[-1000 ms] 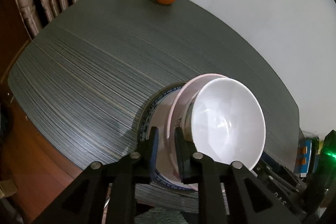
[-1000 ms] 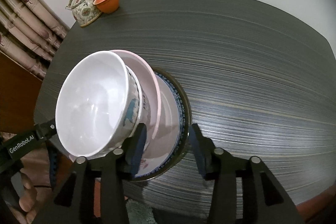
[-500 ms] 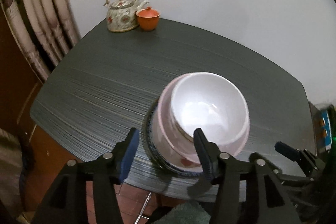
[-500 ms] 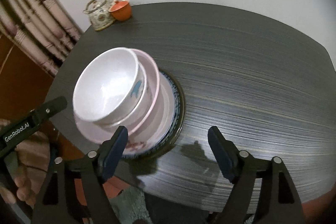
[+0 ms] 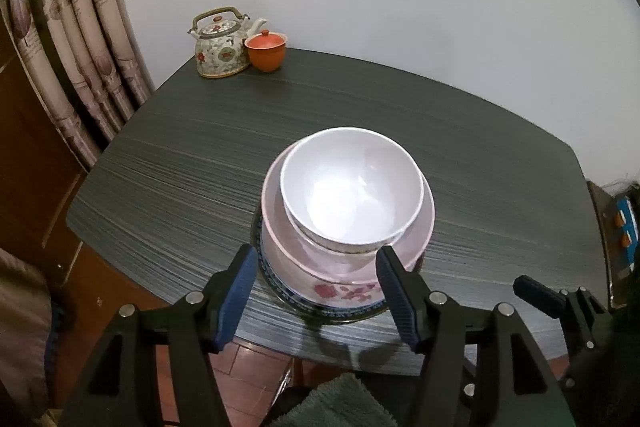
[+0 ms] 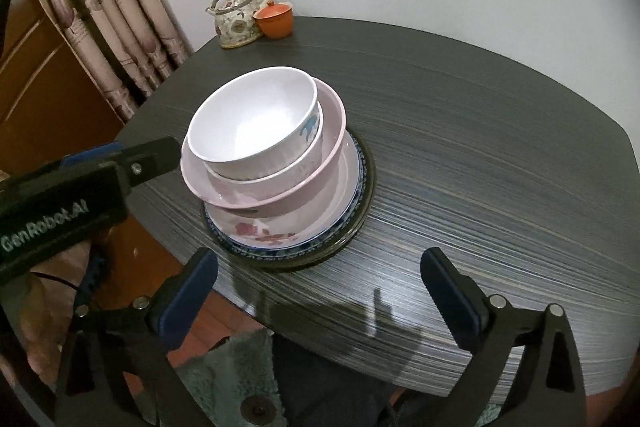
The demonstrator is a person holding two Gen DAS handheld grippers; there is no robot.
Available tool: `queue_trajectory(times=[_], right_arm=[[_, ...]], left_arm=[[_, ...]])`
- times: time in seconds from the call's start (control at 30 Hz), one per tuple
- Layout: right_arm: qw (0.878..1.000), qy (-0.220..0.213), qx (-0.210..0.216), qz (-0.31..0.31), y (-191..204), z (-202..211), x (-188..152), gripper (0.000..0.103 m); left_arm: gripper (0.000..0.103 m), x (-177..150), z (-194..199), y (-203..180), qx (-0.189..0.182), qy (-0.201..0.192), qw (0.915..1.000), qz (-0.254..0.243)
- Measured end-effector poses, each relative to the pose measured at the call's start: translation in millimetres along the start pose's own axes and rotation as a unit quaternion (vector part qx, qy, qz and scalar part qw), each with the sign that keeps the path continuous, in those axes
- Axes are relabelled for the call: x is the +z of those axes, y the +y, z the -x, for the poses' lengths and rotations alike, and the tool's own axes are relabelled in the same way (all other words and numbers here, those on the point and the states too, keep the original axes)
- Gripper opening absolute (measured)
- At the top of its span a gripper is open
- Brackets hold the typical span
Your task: Organize plates and bowls
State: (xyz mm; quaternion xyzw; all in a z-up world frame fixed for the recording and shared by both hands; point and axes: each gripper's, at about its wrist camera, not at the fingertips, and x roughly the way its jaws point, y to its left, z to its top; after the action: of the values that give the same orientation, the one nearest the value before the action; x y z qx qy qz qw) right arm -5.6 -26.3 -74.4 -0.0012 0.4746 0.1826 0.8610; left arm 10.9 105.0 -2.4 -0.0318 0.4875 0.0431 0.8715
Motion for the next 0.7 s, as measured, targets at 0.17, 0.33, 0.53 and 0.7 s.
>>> queue_trajectory(times=[0.17, 0.33, 0.53, 0.7], right_arm=[[1.000, -0.002, 0.003, -0.002, -1, 1, -4, 0.101], [1.000, 0.003, 0.008, -0.010, -5, -2, -8, 0.101], [1.000, 0.008, 0.007, -0.012, -6, -5, -9, 0.101], [1.000, 0.015, 0.008, -0.014, -6, -8, -10, 0.101]], left_arm=[[0.063, -4, 3, -10, 0.002, 0.004, 1.0000, -0.009], [0.063, -4, 1, -12, 0.011, 0.004, 0.9999, -0.011], [0.063, -3, -2, -14, 0.013, 0.007, 0.9998, -0.012], [0.063, -3, -5, -13, 0.013, 0.013, 0.9998, -0.008]])
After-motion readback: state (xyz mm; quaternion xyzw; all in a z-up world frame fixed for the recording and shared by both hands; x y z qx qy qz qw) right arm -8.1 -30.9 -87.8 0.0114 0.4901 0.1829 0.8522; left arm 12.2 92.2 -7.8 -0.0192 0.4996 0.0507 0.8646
